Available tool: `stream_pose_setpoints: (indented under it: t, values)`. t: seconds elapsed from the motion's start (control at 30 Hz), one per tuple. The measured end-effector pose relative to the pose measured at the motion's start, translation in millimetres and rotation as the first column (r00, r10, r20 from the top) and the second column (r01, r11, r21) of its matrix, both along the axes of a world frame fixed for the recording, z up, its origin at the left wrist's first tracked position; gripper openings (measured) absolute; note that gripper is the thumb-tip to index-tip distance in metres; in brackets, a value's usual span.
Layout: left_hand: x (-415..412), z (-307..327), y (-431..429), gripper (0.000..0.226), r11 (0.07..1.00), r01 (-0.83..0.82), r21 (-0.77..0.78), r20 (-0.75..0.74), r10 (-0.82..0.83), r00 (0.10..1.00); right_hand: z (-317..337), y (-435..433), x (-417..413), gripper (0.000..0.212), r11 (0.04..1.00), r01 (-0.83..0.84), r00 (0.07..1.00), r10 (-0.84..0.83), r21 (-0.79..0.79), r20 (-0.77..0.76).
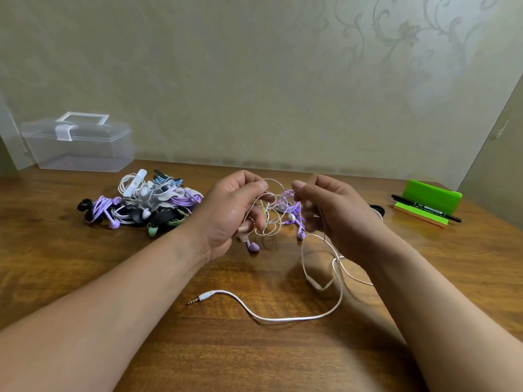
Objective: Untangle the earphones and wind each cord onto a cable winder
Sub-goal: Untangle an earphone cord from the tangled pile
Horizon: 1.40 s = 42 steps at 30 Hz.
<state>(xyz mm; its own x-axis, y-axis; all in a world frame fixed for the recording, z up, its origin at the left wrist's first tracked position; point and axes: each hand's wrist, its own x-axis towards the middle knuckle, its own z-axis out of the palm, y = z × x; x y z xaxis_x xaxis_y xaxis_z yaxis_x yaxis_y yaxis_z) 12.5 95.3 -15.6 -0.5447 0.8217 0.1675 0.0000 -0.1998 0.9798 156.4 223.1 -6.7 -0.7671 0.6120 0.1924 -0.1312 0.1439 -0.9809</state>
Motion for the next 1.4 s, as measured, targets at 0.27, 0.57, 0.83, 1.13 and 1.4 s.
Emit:
stream_pose_setpoints:
  t: [0.27,0.57,0.83,1.13,1.4]
  values:
    - [-1,9,-9,0.025,0.994,0.091,-0.056,-0.196,-0.1,0.976,7,-4,2,0.032,0.997,0.077,0.996,-0.076,0.019,-0.046]
    - [-6,4,-11,0.008,0.981,0.177,-0.082,-0.316,-0.194,0.929,7,-3,2,0.027,0.993,0.116,0.987,-0.112,0.025,-0.119]
    - [-4,4,-9,0.011,0.993,0.095,-0.07,-0.371,-0.115,0.922,3,1,4,0.023,0.987,-0.155,0.986,0.153,0.032,0.063]
    - [-8,1,-6,0.004,0.982,0.188,-0.033,-0.236,-0.191,0.953,-1,2,1,0.005,0.99,-0.099,0.994,0.103,0.105,-0.037]
    - [-1,-4,-2,0.026,0.981,0.19,-0.045,-0.286,-0.195,0.938,-1,-3,-1,0.011,0.975,0.011,0.997,0.006,0.222,-0.08]
